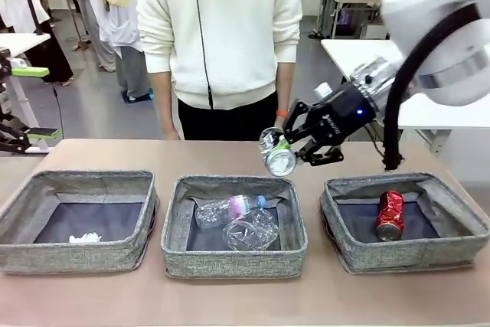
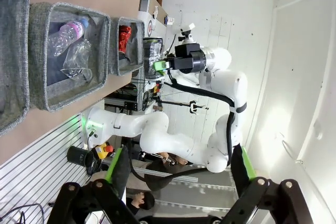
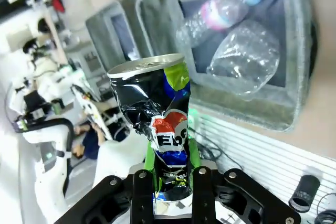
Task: Sort the waste into the appropriate baskets.
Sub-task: Pick up the waste item pointed out by the person.
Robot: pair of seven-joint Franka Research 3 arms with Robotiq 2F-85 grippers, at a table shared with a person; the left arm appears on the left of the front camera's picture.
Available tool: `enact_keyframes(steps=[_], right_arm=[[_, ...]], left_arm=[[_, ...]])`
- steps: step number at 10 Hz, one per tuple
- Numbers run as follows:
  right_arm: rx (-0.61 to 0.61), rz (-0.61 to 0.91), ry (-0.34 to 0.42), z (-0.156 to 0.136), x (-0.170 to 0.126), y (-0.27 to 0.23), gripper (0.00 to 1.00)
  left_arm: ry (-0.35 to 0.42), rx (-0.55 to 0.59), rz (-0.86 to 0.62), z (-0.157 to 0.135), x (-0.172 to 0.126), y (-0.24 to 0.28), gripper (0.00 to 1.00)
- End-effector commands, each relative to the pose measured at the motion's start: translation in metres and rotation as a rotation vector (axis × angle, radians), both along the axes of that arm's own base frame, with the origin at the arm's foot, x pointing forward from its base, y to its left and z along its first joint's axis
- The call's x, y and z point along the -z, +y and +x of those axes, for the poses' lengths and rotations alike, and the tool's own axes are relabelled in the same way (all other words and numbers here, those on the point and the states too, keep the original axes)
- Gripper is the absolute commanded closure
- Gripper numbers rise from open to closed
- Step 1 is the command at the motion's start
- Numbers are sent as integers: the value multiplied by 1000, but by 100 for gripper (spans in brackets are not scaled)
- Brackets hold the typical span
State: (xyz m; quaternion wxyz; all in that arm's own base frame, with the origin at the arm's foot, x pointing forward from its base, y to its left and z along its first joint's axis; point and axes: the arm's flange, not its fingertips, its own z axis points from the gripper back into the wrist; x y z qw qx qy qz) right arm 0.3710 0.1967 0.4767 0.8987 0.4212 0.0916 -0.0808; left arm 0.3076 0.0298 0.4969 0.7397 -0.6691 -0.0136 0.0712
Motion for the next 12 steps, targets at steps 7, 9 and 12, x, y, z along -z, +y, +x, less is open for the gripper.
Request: enact_keyframes(steps=[7, 9, 12], right_arm=[[-13, -253, -102, 0, -60, 37, 73], [-74, -516, -183, -17, -126, 111, 73], [-95, -870, -123, -49, -181, 216, 73]], left_arm=[[-1, -5, -22, -2, -4, -3, 0], [-1, -5, -22, -2, -4, -3, 0], [-1, -5, -22, -2, -4, -3, 0]])
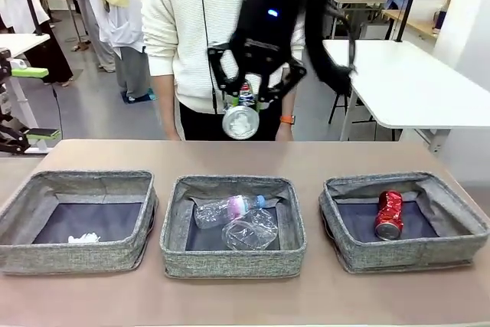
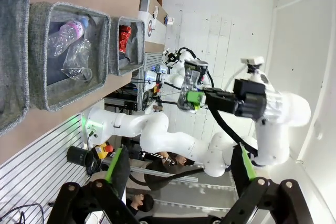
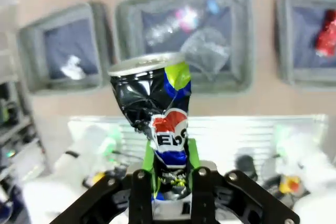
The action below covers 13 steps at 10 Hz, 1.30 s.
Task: Sort the waste into the appropriate baskets.
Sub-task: Pick up the waste item pointed out by the person.
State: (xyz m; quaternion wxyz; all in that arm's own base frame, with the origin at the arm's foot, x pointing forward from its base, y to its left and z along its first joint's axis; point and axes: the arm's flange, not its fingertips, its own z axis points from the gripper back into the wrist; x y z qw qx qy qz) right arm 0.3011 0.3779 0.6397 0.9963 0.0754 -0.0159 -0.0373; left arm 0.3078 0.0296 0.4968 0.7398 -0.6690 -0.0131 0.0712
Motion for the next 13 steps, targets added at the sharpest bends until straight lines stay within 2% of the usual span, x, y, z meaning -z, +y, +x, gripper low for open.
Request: enact_keyframes(steps=[1, 2, 5, 13], right_arm=[[10, -247, 28, 8, -42, 63, 73], [-34, -319, -9, -2, -65, 80, 73], [82, -361, 91, -21, -114, 107, 73], [131, -219, 55, -28, -137, 77, 73]], left_arm=[[-2, -6, -22, -2, -4, -3, 0], [-2, -6, -22, -2, -4, -3, 0], [-2, -6, -22, -2, -4, -3, 0], [-2, -6, -22, -2, -4, -3, 0]])
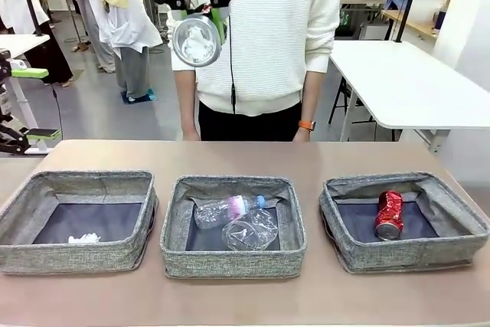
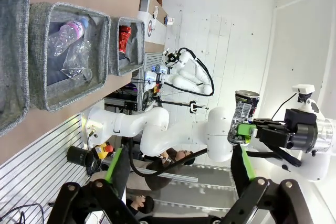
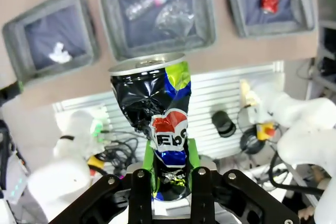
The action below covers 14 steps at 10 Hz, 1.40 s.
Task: Sort the waste into the appropriate baskets.
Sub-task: Pick up the waste item pointed out by the person.
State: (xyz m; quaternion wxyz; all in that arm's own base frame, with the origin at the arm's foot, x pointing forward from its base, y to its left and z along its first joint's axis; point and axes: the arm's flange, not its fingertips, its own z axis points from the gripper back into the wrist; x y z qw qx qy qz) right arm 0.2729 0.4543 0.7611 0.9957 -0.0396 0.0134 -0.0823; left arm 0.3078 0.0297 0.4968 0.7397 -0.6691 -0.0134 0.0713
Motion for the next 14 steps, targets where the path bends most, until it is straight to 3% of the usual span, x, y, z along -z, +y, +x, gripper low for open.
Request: enact_keyframes(steps=[1, 3, 4, 6, 7, 14], right_arm=[[46, 25, -30, 2, -22, -11, 73], [3, 50, -108, 2, -26, -43, 73], [13, 70, -113, 3, -25, -55, 73], [62, 52, -117, 5, -18, -69, 73], [43, 67, -88, 4, -47, -47, 73], [43, 67, -88, 4, -47, -47, 73]], left_arm=[[-2, -6, -22, -2, -4, -3, 0], [-2, -6, -22, -2, -4, -3, 0], [-2, -6, -22, -2, -4, -3, 0], [-2, -6, -22, -2, -4, -3, 0], [-2, -6, -22, -2, -4, -3, 0], [-2, -6, -22, -2, -4, -3, 0]])
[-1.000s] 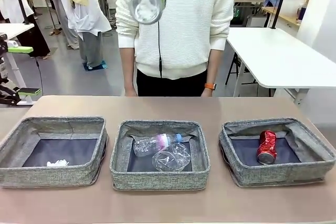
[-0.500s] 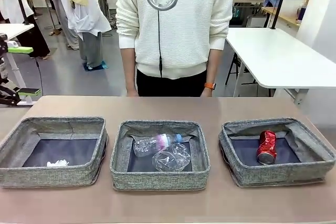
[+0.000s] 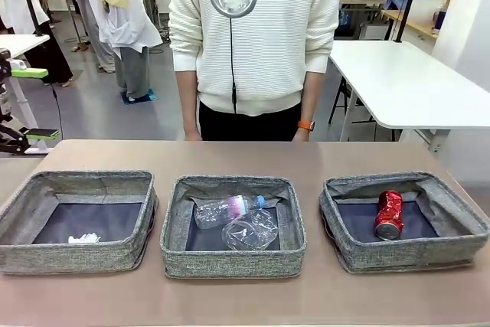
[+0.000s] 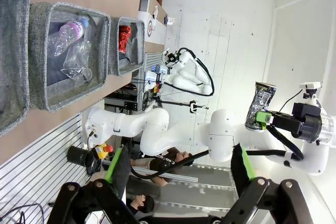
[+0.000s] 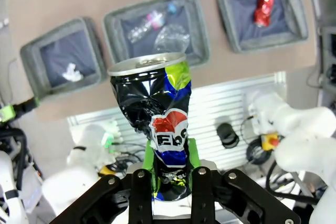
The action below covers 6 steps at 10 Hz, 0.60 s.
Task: Sort the waste into the appropriate baskets.
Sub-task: Pick up the waste item pointed out by the person.
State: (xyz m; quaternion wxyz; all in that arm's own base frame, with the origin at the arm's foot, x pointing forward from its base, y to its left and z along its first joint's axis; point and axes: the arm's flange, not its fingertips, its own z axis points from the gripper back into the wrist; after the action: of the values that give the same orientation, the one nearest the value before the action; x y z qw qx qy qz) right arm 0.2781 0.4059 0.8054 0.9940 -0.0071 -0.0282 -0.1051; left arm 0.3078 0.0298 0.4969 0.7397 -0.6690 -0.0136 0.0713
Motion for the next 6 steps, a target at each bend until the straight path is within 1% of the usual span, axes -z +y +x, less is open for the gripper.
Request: enact_keyframes(steps=[1, 6], right_arm=[[0, 10, 2, -1, -3, 2, 73], [0, 10, 2, -1, -3, 2, 73]], left_arm=[[-2, -5, -22, -2, -4, -3, 0], [-2, -5, -22, -2, -4, -3, 0]])
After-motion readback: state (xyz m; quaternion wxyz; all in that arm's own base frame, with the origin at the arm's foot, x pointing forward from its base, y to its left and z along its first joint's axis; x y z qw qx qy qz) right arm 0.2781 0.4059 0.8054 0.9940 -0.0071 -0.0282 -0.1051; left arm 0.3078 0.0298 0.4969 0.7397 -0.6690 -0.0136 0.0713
